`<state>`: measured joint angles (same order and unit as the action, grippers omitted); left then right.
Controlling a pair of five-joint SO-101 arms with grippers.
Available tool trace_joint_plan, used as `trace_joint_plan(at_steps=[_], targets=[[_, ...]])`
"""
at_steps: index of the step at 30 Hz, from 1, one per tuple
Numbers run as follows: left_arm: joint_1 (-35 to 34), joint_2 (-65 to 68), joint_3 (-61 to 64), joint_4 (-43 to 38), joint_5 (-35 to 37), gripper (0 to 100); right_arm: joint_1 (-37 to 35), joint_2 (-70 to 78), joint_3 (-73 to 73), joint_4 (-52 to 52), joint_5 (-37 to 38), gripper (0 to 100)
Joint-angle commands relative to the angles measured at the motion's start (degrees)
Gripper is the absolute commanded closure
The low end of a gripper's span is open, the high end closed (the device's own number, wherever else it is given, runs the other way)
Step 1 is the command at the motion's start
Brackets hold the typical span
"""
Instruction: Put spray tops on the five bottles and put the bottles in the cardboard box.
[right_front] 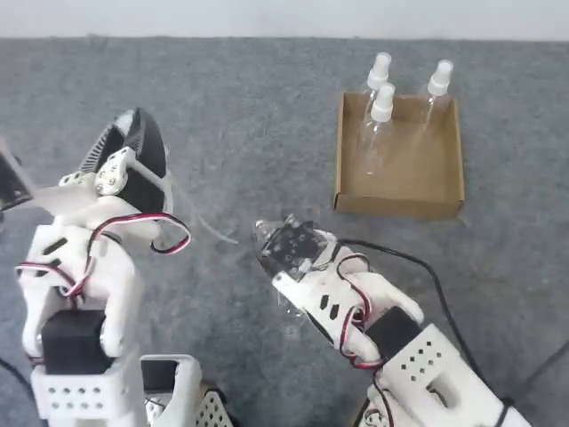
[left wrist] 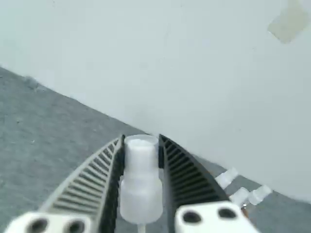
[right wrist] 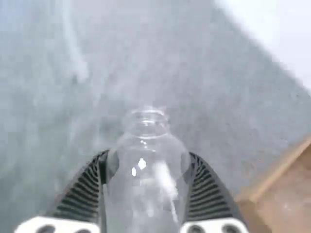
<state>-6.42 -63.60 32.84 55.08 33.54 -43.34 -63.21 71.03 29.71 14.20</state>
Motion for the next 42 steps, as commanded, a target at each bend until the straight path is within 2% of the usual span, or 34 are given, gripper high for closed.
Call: trace_joint_plan(at_steps=[1, 4, 12, 16, 21, 25, 28, 33, 39, 42], targets=[[0.1, -0.9, -2.7, -1.8, 2.3, 99, -1.8, -2.0, 1.0, -5.7, -6.4, 99.2], [0.3, -0.9, -2.7, -2.5, 3.0, 99, -3.7, -2.0, 2.2, -5.8, -4.4, 99.2], [0.3, -0.4, 4.1, -12.3, 2.7, 99, -5.1, -2.1, 2.4, -5.6, -4.3, 99.2], [2.6, -0.9, 8.6, -11.5, 2.5, 99, -4.8, -2.1, 2.4, -5.6, -4.3, 99.2], [8.9, -0.9, 14.5, -9.5, -1.4, 99, -4.8, -2.2, 2.4, -5.6, -4.4, 99.2], [13.7, -0.9, 18.4, -9.1, -1.8, 99, -4.7, -2.6, 2.4, -5.8, -4.4, 99.2], [16.9, -0.9, 21.1, -9.1, -6.8, 99, -4.7, -2.6, 2.5, -5.7, -4.4, 99.2], [17.8, -0.9, 25.9, -9.1, -14.6, 99, -4.7, -2.6, 4.6, -7.3, -4.5, 99.2], [18.2, -1.0, 27.5, -9.1, -14.6, 99, -4.6, -2.6, 5.5, -10.4, -4.5, 99.2], [18.2, -1.0, 26.5, -9.1, -14.6, 99, -4.6, -2.6, 5.6, -10.7, -6.9, 99.2]])
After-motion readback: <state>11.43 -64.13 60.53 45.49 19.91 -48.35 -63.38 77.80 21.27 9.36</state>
